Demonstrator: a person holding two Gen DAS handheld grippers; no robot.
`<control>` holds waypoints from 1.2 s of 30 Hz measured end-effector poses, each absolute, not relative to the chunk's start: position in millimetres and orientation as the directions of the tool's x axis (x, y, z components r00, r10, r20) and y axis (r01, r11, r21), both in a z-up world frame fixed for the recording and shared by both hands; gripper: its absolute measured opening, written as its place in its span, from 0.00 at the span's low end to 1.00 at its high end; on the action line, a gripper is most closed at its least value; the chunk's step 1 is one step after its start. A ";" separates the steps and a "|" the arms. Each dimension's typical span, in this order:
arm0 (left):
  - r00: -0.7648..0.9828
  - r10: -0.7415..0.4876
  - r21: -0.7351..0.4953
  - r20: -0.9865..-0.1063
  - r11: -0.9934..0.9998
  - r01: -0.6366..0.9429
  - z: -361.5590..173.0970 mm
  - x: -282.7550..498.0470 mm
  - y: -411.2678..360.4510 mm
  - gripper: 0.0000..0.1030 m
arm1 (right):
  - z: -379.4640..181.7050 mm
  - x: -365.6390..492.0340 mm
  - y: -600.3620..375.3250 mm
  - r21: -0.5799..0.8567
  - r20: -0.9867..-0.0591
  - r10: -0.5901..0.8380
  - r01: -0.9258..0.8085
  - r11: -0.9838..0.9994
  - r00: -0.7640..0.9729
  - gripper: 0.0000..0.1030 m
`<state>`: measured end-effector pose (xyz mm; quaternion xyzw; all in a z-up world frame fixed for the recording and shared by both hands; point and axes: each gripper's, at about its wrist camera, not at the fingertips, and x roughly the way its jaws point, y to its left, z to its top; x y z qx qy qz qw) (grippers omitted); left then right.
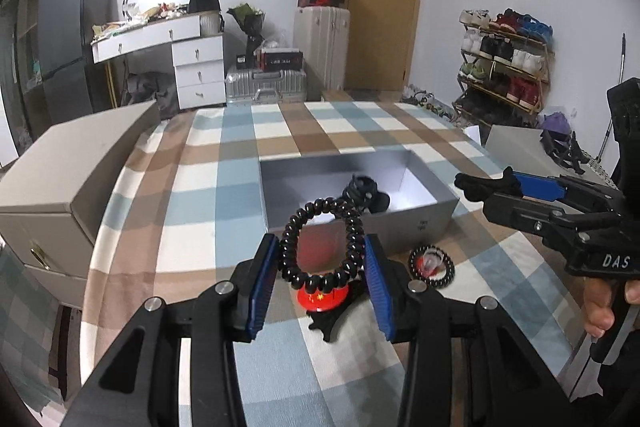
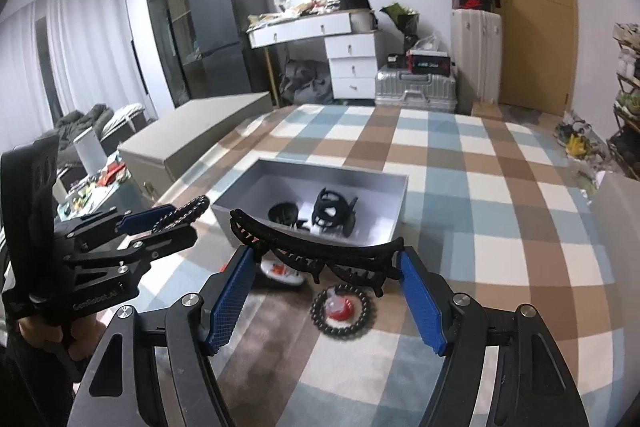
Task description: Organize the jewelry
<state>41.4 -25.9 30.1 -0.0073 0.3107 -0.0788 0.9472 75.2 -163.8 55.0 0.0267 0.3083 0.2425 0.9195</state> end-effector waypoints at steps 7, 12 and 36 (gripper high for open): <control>0.807 -0.141 -0.067 -0.574 0.990 0.125 37.5 47.1 -20.6 0.36 | 63.3 83.7 -177.4 0.247 -0.527 0.455 -0.383 0.890 0.718 0.70; 0.813 -0.132 -0.067 -0.567 0.991 0.114 41.5 51.2 -20.5 0.36 | 64.9 89.1 -182.5 0.251 -0.525 0.453 -0.378 0.891 0.720 0.70; 0.813 -0.120 -0.052 -0.570 0.993 0.110 36.6 81.2 -16.2 0.36 | 54.2 120.5 -169.1 0.261 -0.537 0.444 -0.360 0.896 0.717 0.70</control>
